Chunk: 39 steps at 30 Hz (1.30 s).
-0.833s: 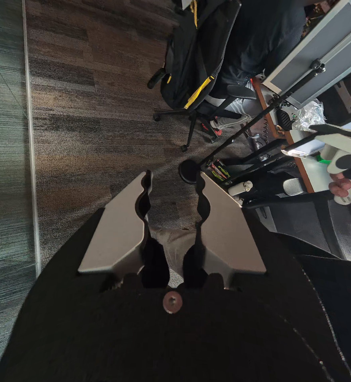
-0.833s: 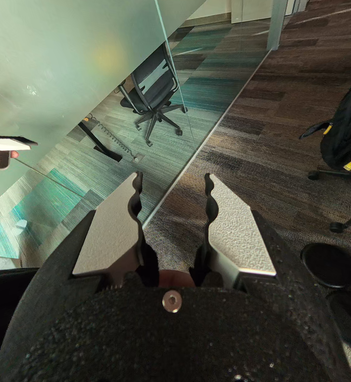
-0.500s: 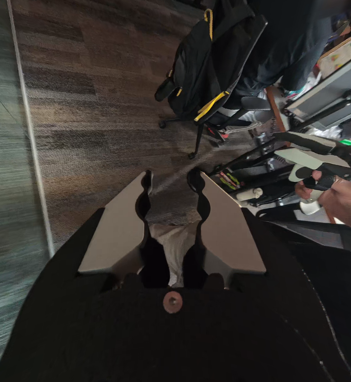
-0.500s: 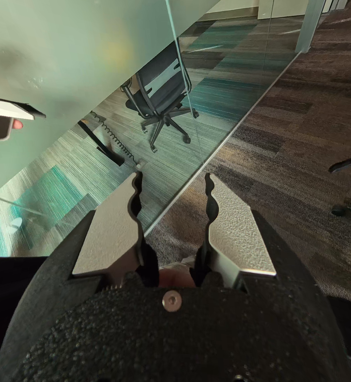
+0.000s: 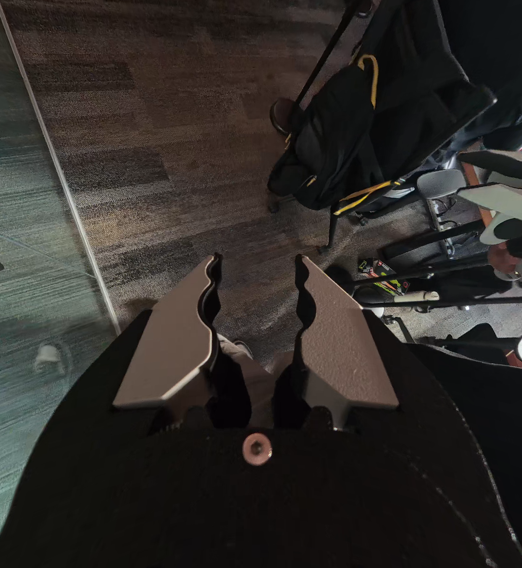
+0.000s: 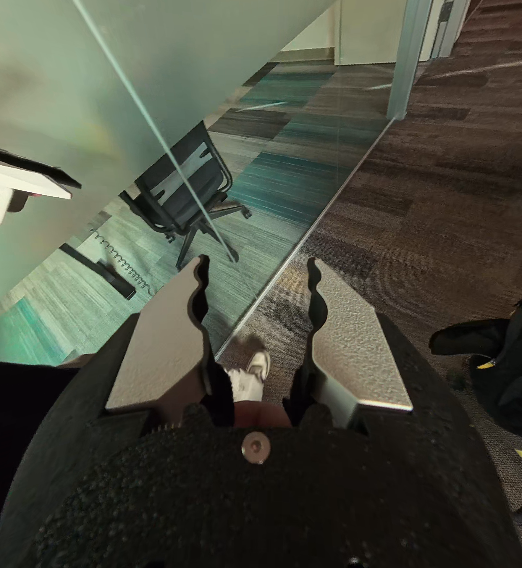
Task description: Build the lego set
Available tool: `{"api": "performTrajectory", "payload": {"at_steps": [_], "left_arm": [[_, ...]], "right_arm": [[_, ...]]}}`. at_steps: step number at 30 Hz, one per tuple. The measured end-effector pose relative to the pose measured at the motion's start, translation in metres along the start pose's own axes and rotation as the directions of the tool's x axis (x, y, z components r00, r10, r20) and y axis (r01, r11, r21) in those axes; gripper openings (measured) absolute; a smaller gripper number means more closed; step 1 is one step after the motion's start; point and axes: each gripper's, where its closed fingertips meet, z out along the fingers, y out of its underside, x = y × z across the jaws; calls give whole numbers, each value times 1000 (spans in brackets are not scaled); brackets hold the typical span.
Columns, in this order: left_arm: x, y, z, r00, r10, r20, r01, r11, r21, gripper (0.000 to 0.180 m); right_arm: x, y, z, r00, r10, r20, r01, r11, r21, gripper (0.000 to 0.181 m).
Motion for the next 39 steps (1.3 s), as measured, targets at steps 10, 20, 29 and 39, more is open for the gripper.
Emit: {"api": "performTrajectory", "payload": {"at_steps": [10,20,29,39], "left_arm": [[-155,-228,158,993,114,23,-115,993,24,44],[-258,-470,283,994,111,-11,-110,992,66,43],[-289,-647,469,971,225,-78,-225,974,12,41],[-231,-908,666,872,444,-205,-460,887,-36,38]], "right_arm": [[156,-115,185,979,94,-182,-91,996,20,65],[289,-272,342,956,144,-256,-131,989,66,64],[497,-341,466,892,211,-399,-168,976,140,61],[746,-487,507,812,296,-504,-161,942,293,60]]}}
